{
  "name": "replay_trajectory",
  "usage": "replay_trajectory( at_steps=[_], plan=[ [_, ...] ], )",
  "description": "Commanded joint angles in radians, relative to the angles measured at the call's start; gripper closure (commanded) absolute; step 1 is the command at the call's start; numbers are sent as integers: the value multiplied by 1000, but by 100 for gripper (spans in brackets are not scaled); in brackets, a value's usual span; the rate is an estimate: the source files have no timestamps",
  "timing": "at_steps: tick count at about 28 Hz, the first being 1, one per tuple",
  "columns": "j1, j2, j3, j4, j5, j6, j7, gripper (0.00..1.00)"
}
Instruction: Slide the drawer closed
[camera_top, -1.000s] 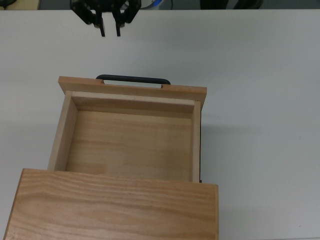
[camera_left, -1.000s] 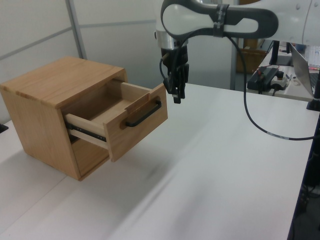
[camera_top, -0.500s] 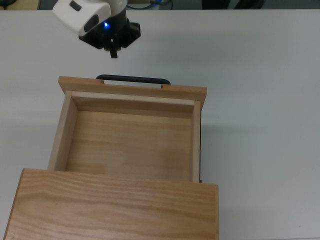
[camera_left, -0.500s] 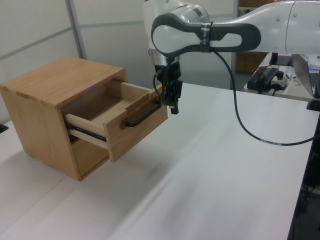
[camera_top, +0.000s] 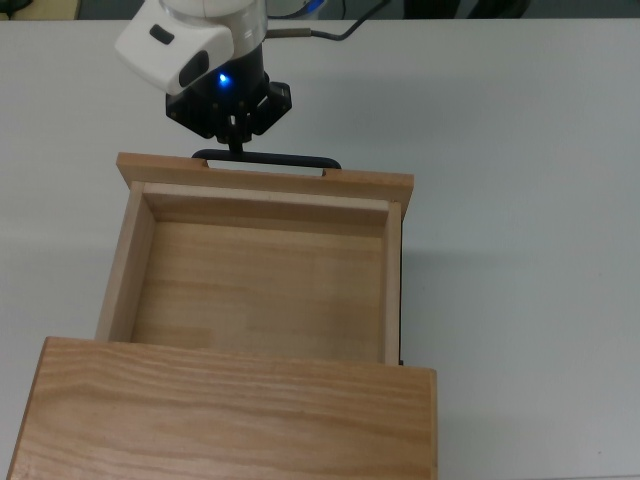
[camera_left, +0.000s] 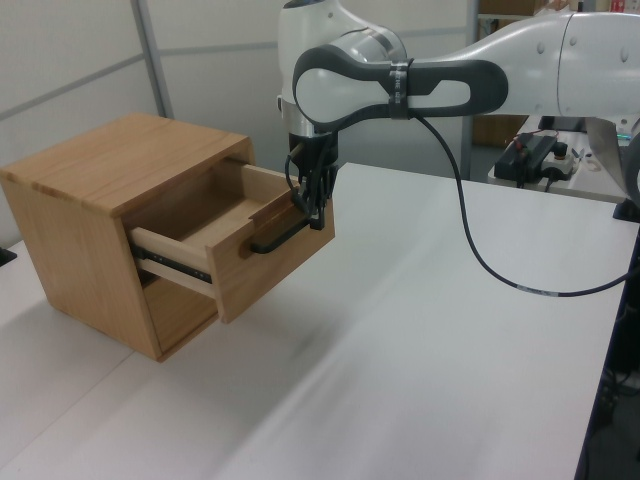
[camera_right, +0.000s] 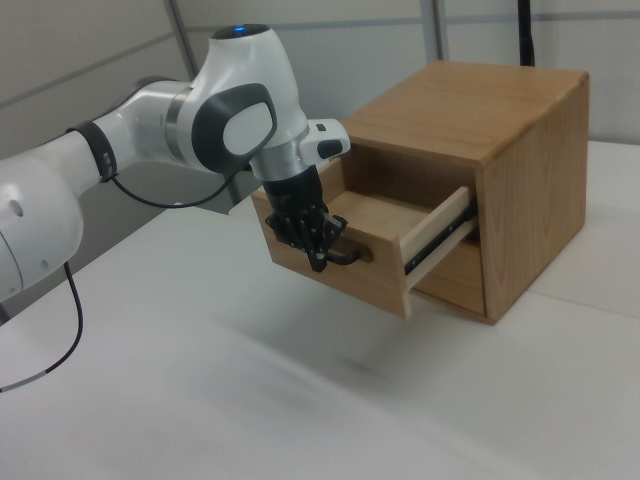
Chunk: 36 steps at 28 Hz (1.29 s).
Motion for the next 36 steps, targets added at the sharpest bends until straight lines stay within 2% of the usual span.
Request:
replay_trajectory(
  at_steps=[1,9,28,30,36],
  plan=[
    [5,5,-2,-3,32,83,-8,100],
    [4,44,7,-3,35,243,-8,100],
    [-6,242,8,-6,33,922,-17,100],
    [-6,260,8,-24,33,1013,-19,100],
    [-7,292,5,-49,35,1150,-19,100]
  ],
)
